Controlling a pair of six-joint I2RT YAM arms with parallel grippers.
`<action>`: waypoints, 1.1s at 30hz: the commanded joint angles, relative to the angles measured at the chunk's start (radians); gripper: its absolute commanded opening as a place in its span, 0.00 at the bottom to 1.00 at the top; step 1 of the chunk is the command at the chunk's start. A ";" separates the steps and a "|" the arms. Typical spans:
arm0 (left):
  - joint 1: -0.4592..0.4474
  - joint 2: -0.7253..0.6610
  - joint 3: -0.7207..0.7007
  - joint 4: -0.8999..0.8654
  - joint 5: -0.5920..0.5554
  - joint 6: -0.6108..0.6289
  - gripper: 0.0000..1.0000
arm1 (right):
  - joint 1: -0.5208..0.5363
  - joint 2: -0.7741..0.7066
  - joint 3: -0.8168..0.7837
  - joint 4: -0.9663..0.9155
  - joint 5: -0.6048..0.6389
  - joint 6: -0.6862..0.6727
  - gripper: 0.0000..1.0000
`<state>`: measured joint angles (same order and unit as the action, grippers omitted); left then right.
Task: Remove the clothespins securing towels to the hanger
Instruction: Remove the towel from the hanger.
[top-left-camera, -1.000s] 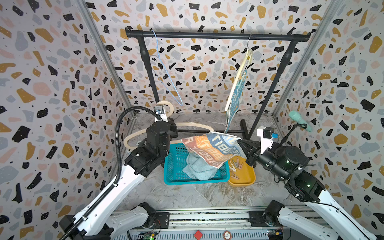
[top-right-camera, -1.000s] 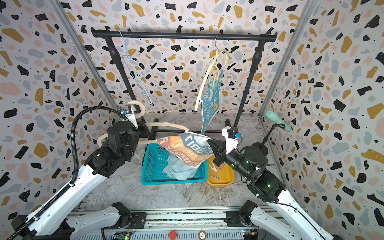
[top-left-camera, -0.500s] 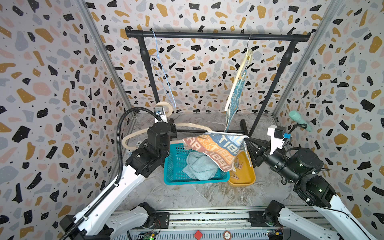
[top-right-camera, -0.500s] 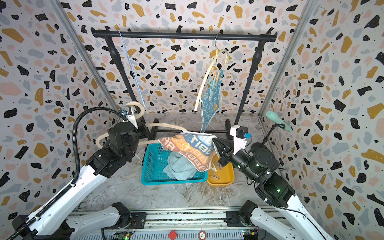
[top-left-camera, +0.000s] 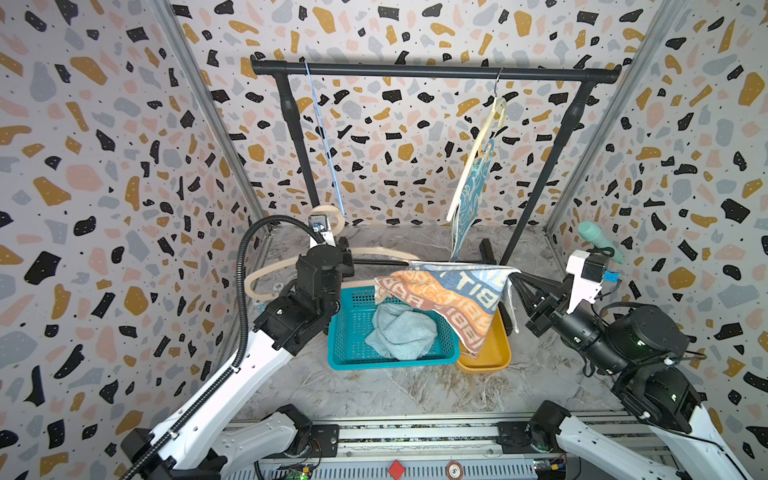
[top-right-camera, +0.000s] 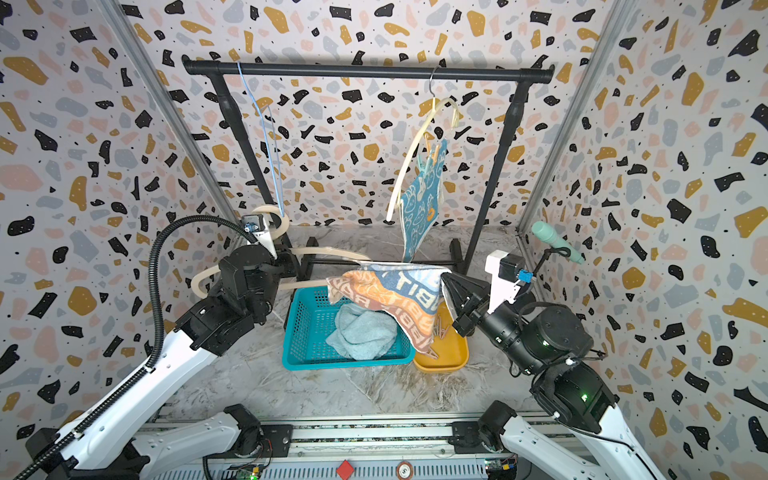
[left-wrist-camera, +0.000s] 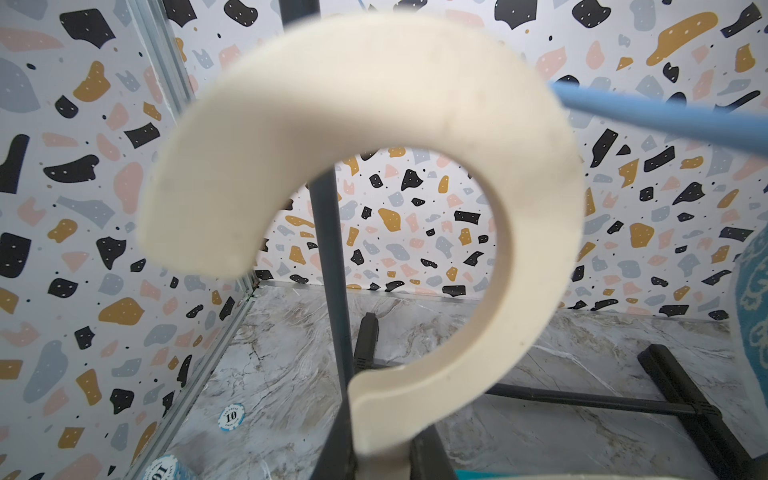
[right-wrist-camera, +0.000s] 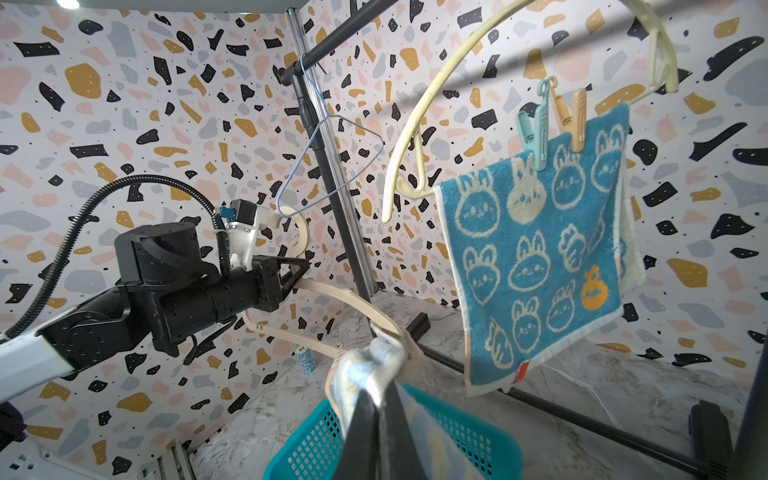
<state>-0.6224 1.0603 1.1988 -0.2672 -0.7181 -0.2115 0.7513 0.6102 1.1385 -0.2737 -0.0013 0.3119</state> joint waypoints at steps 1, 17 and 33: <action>0.012 -0.010 -0.015 0.036 -0.050 0.031 0.00 | 0.001 -0.011 0.057 0.019 0.023 -0.019 0.00; 0.016 -0.012 -0.030 0.042 -0.064 0.033 0.00 | 0.001 0.033 0.161 0.007 0.003 -0.057 0.00; 0.018 -0.028 -0.011 0.038 -0.044 0.029 0.00 | 0.001 0.100 0.209 -0.011 -0.018 -0.093 0.00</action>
<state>-0.6106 1.0595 1.1694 -0.2676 -0.7586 -0.1936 0.7513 0.6914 1.3140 -0.2901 -0.0078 0.2363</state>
